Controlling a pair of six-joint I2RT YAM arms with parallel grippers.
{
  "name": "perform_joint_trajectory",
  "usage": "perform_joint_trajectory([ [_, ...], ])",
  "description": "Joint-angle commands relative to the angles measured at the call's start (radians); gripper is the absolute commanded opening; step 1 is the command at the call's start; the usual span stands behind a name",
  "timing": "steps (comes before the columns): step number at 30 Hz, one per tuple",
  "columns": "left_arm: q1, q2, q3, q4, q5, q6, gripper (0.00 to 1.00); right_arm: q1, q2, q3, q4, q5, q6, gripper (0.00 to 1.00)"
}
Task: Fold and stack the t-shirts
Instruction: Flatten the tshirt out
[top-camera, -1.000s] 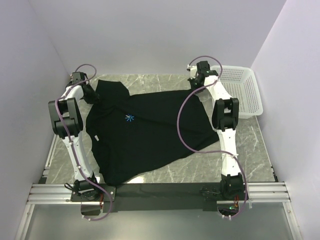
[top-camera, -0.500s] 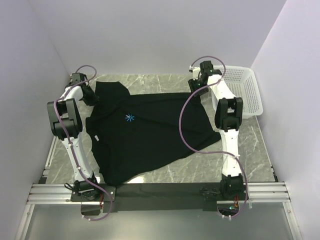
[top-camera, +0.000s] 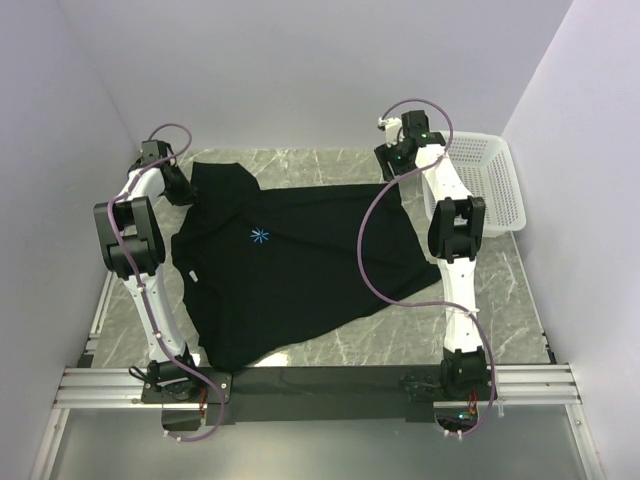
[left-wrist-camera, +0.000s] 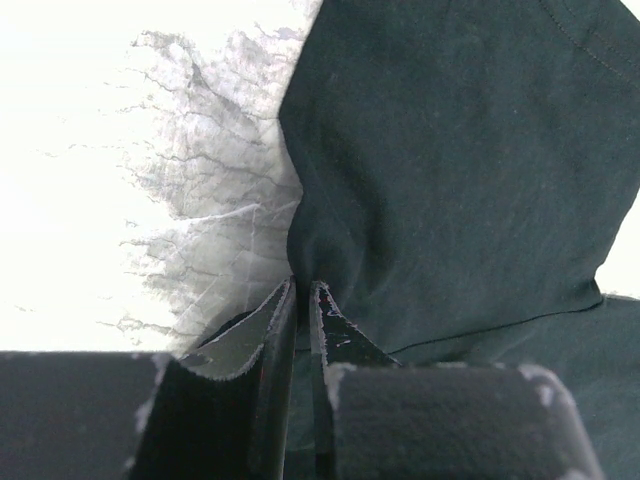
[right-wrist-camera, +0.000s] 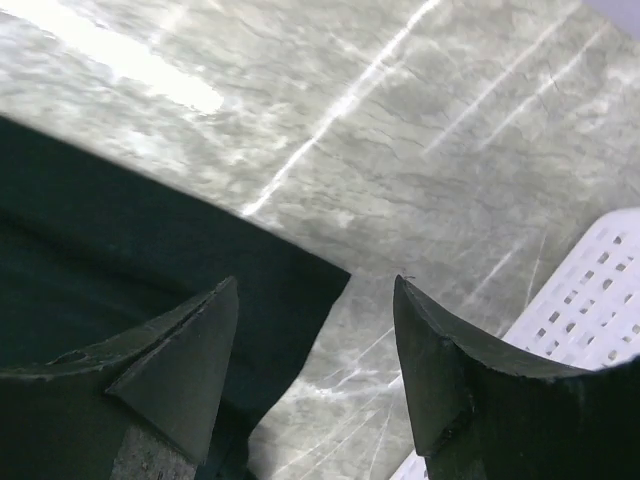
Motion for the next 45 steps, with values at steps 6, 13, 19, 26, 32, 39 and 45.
perform_joint_trajectory([
  [6,0.003,-0.001,0.009,0.011,0.024,0.015,0.16,0.019,0.056,0.048,-0.029,0.096,0.034,0.65],
  [13,0.003,-0.012,-0.006,0.015,0.029,0.015,0.16,0.03,0.107,0.082,-0.073,0.087,0.056,0.61],
  [19,0.003,-0.018,-0.02,0.014,0.026,0.02,0.16,0.022,0.131,0.082,-0.098,0.059,0.068,0.5],
  [26,0.002,-0.023,-0.034,0.022,0.032,0.017,0.16,0.016,0.121,0.056,-0.104,0.025,0.067,0.2],
  [32,0.003,-0.024,-0.037,0.02,0.03,0.021,0.15,0.015,0.047,-0.019,-0.038,0.024,0.062,0.0],
  [39,0.006,-0.027,-0.019,0.017,0.024,0.03,0.13,0.005,-0.12,-0.145,0.1,-0.002,0.08,0.0],
  [45,0.011,-0.032,-0.002,0.019,0.032,0.032,0.13,0.004,-0.211,-0.185,0.139,-0.077,0.111,0.0],
])
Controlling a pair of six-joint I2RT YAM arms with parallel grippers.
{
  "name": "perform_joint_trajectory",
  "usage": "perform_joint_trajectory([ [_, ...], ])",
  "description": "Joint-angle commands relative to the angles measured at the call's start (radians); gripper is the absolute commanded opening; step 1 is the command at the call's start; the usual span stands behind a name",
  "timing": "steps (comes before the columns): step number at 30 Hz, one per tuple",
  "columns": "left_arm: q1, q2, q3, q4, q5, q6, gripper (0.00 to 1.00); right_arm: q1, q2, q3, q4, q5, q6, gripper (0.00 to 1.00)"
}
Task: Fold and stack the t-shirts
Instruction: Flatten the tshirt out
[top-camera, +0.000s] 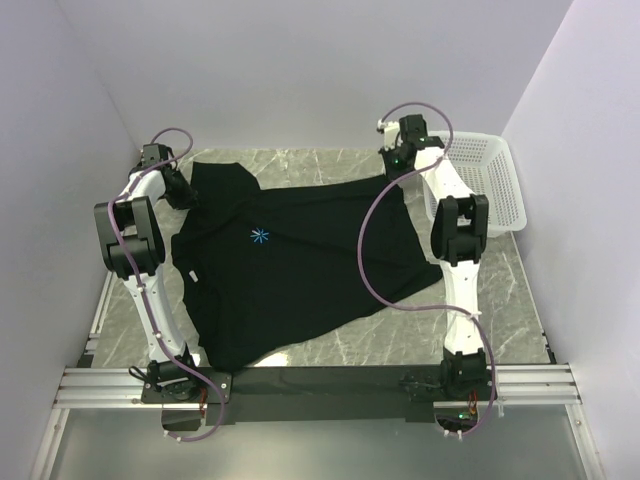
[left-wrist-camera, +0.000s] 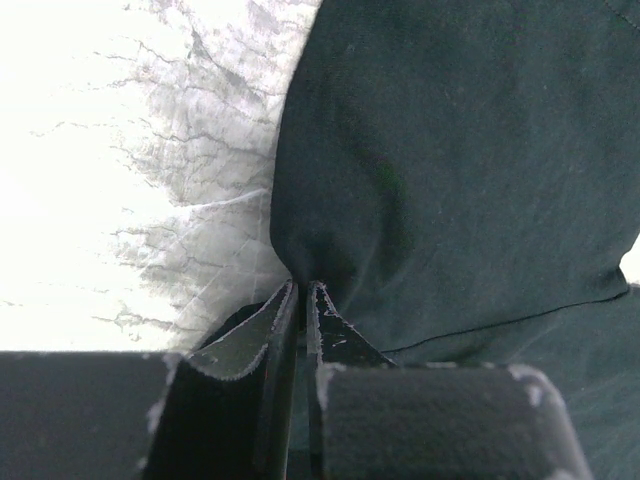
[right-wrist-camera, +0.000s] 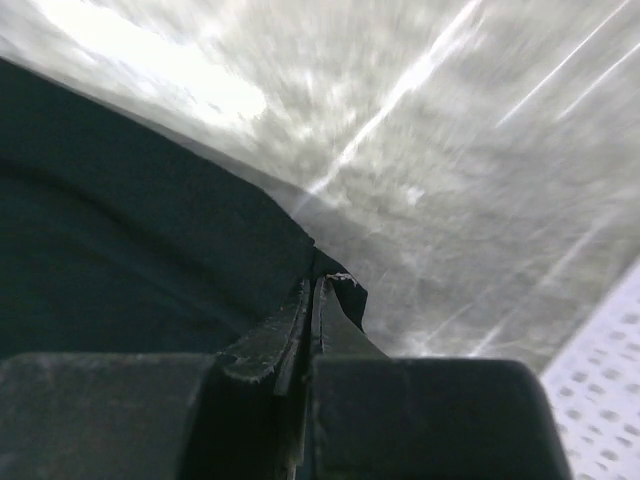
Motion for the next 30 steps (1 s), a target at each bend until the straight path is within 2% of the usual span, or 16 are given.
perform_joint_trajectory([
  [1,0.008,-0.032,0.031,0.014,0.023,0.024,0.13,-0.008,-0.127,0.009,0.065,-0.054,0.027,0.0],
  [4,0.008,-0.036,0.025,0.017,0.026,0.022,0.13,-0.008,-0.124,0.001,0.028,-0.065,0.021,0.0],
  [11,0.009,-0.047,-0.02,0.033,0.032,0.03,0.13,-0.008,-0.163,-0.177,0.042,-0.042,0.016,0.0],
  [16,0.012,-0.049,-0.029,0.036,0.039,0.032,0.13,-0.009,-0.121,-0.148,0.036,0.006,0.012,0.0],
  [20,0.014,-0.041,-0.018,0.03,0.042,0.035,0.13,-0.009,-0.053,-0.058,0.016,0.027,0.005,0.0],
  [21,0.014,-0.04,-0.015,0.028,0.042,0.035,0.13,-0.009,-0.036,-0.032,0.005,0.027,0.002,0.04],
  [22,0.014,-0.038,-0.014,0.027,0.043,0.035,0.13,-0.009,-0.023,-0.007,-0.006,0.026,-0.001,0.17],
  [24,0.012,-0.046,-0.021,0.028,0.043,0.038,0.13,-0.008,-0.003,0.038,-0.025,0.011,-0.007,0.21],
  [27,0.014,-0.061,-0.035,0.024,0.036,0.048,0.13,-0.011,-0.038,0.001,-0.004,-0.022,-0.014,0.24],
  [28,0.017,-0.064,-0.047,0.025,0.033,0.053,0.13,-0.013,-0.054,-0.014,0.01,-0.026,-0.008,0.32],
  [30,0.019,-0.079,-0.064,0.034,0.034,0.058,0.13,-0.02,-0.089,-0.04,0.046,-0.037,0.008,0.41],
])
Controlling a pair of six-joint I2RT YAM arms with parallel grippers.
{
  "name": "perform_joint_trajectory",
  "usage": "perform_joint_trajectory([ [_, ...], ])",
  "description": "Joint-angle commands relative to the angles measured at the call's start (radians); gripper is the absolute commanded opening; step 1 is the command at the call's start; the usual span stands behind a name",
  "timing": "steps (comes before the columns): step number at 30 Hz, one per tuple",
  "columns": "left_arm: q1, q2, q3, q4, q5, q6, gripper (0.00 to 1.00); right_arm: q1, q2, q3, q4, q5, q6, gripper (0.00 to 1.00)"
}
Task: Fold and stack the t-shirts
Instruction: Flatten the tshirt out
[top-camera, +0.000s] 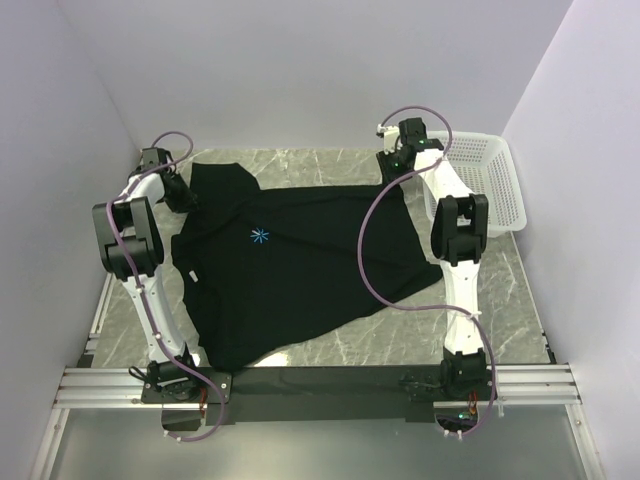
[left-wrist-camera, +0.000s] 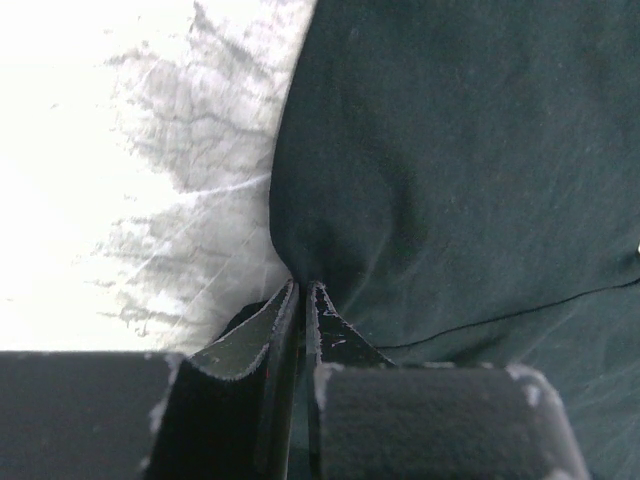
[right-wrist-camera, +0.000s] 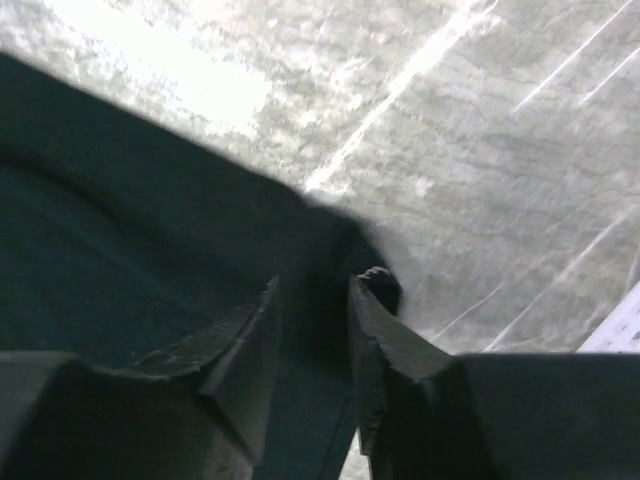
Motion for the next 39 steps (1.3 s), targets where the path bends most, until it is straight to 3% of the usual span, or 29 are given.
perform_joint_trajectory([
  [1,0.01,-0.072,-0.036,0.009,0.009,0.036,0.13,-0.027,-0.077,0.006,0.043,-0.029,0.032,0.43],
  [6,0.016,-0.084,-0.06,0.016,0.015,0.039,0.13,-0.037,-0.011,0.124,0.043,0.034,0.098,0.44],
  [13,0.017,-0.087,-0.067,0.016,0.018,0.034,0.13,-0.015,0.067,0.17,0.091,0.158,0.097,0.43],
  [20,0.017,-0.087,-0.071,0.008,0.023,0.042,0.13,-0.003,0.118,0.19,0.063,0.183,0.086,0.43],
  [29,0.016,-0.098,-0.097,0.016,0.027,0.041,0.13,0.0,0.157,0.211,0.002,0.169,0.078,0.47],
  [39,0.016,-0.095,-0.094,0.017,0.032,0.039,0.13,0.006,0.14,0.168,-0.063,0.053,0.081,0.48],
])
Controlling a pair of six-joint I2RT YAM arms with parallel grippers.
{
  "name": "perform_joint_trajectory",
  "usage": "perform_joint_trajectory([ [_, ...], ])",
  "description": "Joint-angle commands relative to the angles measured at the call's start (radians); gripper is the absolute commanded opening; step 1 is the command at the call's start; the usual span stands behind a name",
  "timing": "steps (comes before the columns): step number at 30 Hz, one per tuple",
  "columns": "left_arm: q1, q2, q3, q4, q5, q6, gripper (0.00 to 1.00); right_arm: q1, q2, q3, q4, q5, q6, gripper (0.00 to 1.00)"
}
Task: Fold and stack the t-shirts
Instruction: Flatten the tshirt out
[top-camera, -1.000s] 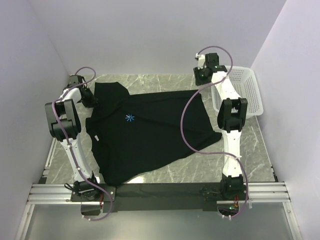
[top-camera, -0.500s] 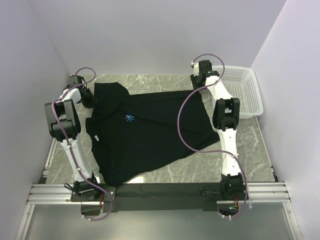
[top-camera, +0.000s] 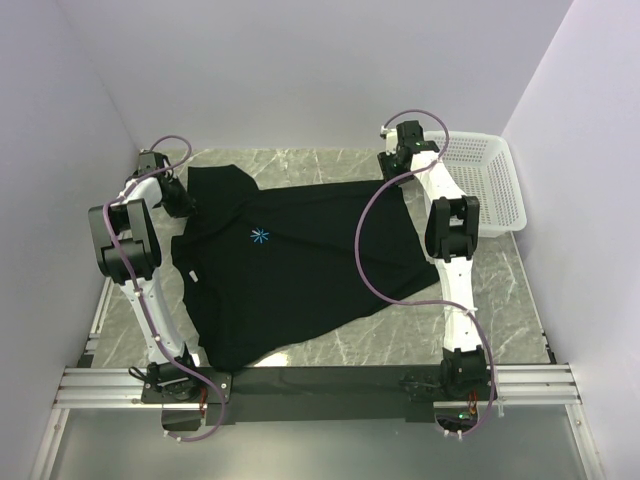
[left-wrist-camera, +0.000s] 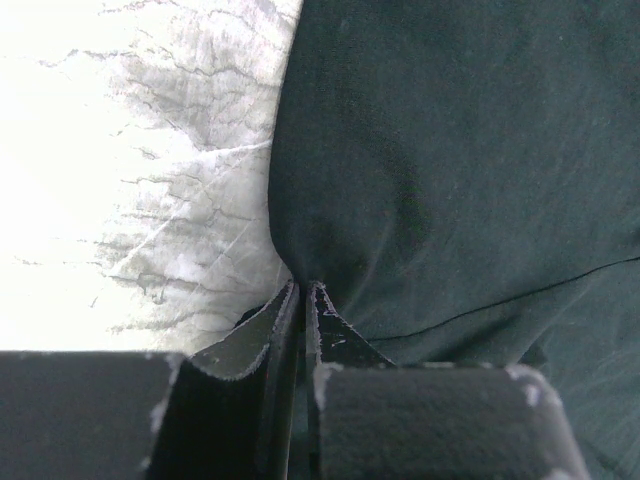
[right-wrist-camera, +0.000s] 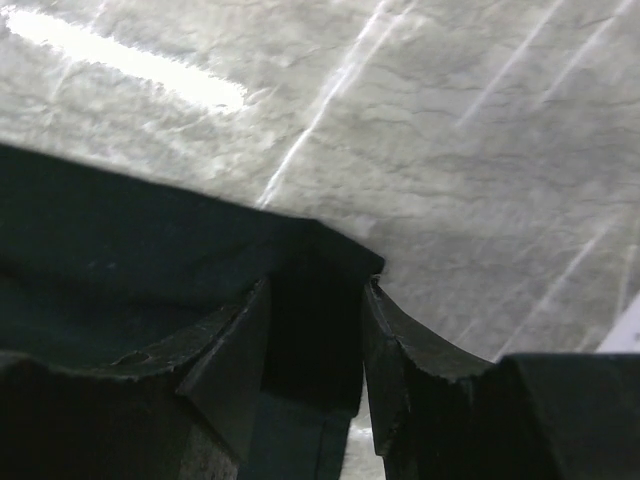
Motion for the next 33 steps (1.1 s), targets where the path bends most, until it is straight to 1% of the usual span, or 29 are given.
perform_joint_trajectory([
  [1,0.003,-0.044,-0.009,-0.002,0.015,0.02,0.13,0.013,-0.006,-0.002,-0.043,-0.048,-0.003,0.48],
  [6,0.003,-0.044,-0.009,-0.004,0.016,0.021,0.12,0.016,0.008,0.013,-0.055,-0.042,0.009,0.46],
  [9,0.003,-0.047,-0.011,-0.007,0.018,0.024,0.12,0.018,0.01,0.016,-0.061,-0.034,0.006,0.41],
  [11,0.003,-0.047,-0.011,-0.007,0.019,0.024,0.12,0.019,0.014,0.024,-0.064,-0.032,0.006,0.36],
  [12,0.003,-0.048,-0.012,-0.007,0.019,0.024,0.13,0.019,0.016,0.025,-0.066,-0.029,0.006,0.31],
  [15,0.002,-0.047,-0.016,-0.005,0.021,0.021,0.12,0.019,0.017,0.027,-0.067,-0.037,0.003,0.23],
  [16,0.003,-0.047,-0.016,-0.004,0.022,0.02,0.12,0.019,0.014,0.03,-0.069,-0.043,0.003,0.15],
  [17,0.003,-0.045,-0.016,-0.004,0.022,0.018,0.13,0.019,0.013,0.03,-0.067,-0.046,0.001,0.09],
  [18,0.003,-0.045,-0.014,-0.004,0.024,0.018,0.12,0.019,0.008,0.028,-0.061,-0.055,0.0,0.0],
  [21,0.003,-0.051,-0.006,-0.005,0.028,0.016,0.12,0.007,-0.045,0.005,-0.015,-0.104,0.003,0.0],
  [25,0.002,-0.073,-0.002,-0.001,0.027,0.026,0.11,-0.019,-0.182,-0.071,0.067,-0.189,0.01,0.0],
  [28,0.003,-0.097,-0.008,0.021,0.032,0.032,0.1,-0.034,-0.249,-0.114,0.12,-0.241,0.021,0.0],
  [33,0.005,-0.125,-0.008,0.053,0.05,0.023,0.09,-0.045,-0.288,-0.122,0.152,-0.282,0.05,0.0],
])
